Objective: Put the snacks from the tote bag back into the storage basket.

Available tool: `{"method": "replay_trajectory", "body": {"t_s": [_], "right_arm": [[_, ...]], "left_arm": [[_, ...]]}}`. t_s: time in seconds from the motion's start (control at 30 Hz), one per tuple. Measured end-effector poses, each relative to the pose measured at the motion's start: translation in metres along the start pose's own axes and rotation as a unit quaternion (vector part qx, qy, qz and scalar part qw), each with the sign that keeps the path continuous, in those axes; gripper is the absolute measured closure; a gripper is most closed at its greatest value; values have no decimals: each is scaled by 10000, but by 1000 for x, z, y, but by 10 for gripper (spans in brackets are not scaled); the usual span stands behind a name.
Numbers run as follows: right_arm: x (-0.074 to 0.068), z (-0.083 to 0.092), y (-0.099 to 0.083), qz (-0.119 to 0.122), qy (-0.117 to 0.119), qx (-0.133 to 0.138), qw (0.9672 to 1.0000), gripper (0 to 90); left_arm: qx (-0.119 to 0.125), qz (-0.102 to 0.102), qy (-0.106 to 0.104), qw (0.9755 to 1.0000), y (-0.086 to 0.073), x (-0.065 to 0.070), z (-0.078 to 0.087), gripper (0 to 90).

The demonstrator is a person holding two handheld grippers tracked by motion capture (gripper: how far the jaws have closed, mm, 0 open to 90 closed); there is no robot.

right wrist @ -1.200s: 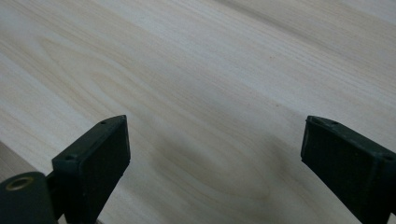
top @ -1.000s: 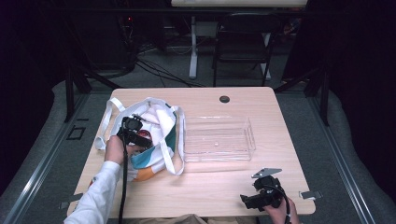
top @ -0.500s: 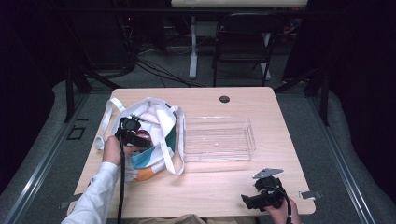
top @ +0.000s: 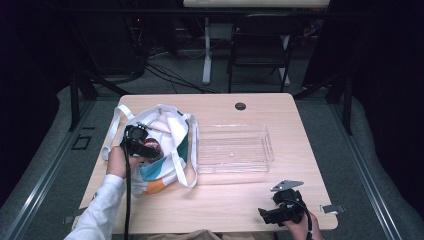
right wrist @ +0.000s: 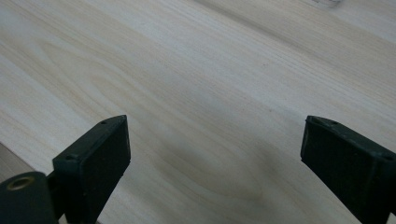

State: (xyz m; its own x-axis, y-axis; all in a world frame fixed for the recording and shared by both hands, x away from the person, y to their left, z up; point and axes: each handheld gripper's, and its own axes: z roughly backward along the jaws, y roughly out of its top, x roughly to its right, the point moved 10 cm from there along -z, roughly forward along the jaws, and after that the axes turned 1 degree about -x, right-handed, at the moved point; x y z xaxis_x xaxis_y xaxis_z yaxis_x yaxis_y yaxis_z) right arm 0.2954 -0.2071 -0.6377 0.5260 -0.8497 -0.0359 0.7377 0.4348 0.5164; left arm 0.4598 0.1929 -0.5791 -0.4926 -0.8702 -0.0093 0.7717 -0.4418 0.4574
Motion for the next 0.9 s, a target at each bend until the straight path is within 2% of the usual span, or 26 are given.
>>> {"method": "replay_trajectory", "body": {"t_s": [0.5, 0.53, 0.7, 0.8, 0.9], "right_arm": [[-1, -2, 0, 9, -31, -32, 10000, 79], [0, -3, 0, -55, -52, -8, 10000, 79], [3, -3, -1, -80, -100, -59, 9999, 82], [4, -4, -1, -103, -139, -62, 9998, 84], [5, -5, -1, -100, -152, -76, 9998, 84]], "left_arm": [[326, 53, 17, 9995, 7, -3, 26, 256], [322, 40, 13, 9995, 7, -3, 28, 257], [293, 14, -35, 9996, 8, -1, 29, 257], [291, 69, -64, 9995, 10, 0, 31, 257], [288, 24, -48, 9996, 12, 1, 35, 257]]}}
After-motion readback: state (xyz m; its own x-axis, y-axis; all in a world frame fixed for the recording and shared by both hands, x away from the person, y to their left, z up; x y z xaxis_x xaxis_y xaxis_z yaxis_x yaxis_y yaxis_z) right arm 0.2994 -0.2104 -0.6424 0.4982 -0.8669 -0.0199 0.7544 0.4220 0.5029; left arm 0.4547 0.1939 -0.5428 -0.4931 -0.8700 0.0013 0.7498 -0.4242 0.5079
